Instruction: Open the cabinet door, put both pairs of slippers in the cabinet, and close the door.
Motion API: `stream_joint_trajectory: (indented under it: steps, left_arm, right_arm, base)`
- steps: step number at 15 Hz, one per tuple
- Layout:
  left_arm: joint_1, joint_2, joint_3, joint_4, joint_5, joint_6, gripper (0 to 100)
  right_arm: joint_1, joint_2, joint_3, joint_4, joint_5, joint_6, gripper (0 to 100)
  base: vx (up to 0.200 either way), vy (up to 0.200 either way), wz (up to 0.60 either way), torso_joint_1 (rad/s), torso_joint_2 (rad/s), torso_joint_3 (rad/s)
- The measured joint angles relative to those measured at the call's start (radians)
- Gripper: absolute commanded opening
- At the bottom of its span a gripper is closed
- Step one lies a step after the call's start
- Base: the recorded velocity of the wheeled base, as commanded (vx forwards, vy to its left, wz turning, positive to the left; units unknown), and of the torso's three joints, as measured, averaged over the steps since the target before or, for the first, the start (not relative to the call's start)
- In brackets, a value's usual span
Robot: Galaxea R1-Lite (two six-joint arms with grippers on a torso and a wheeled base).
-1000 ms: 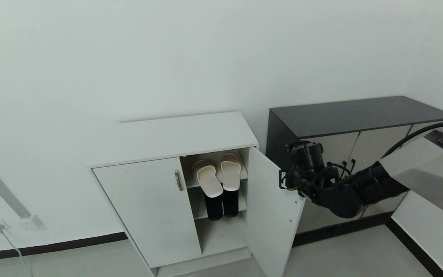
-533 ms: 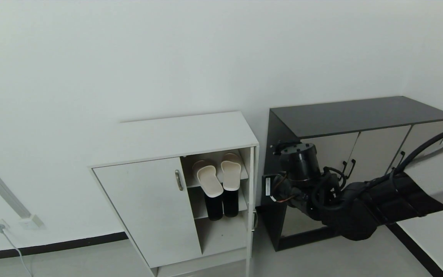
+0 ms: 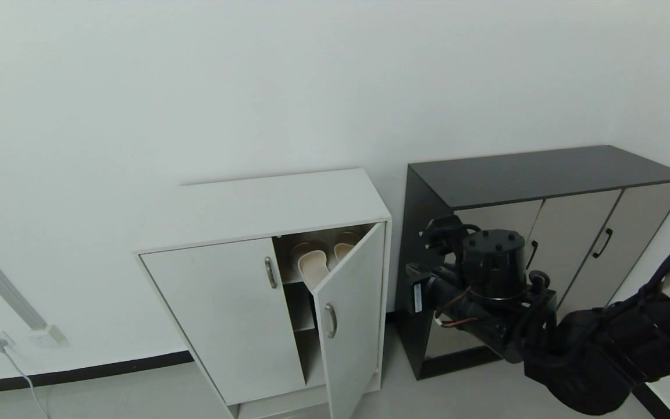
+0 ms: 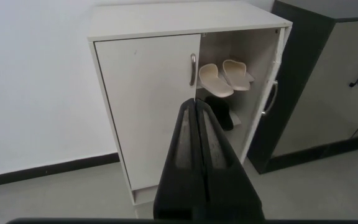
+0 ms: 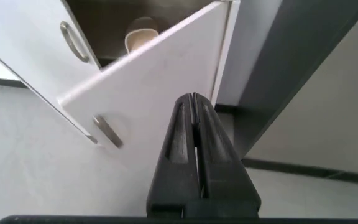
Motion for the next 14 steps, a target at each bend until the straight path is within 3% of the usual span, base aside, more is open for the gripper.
stream_joint_trajectory:
  steps: [3, 8, 14]
  left_arm:
    - [0.001, 0.0, 0.0, 0.0, 0.0, 0.0, 0]
    - [0.001, 0.0, 0.0, 0.0, -0.002, 0.001, 0]
    - [0.001, 0.0, 0.0, 0.0, -0.001, 0.002, 0]
  right_arm:
    - [0.011, -0.007, 0.058, -0.014, 0.038, -0.04, 0]
    - [0.016, -0.006, 0.095, -0.05, 0.062, -0.048, 0]
    - [0.01, 0.036, 0.168, -0.204, 0.143, -0.048, 0]
  base:
    - [0.0, 0.0, 0.0, 0.0, 0.0, 0.0]
    - [0.0, 0.0, 0.6, 0.003, 0.0, 0.001]
    - [0.0, 0.0, 0.0, 0.0, 0.0, 0.0]
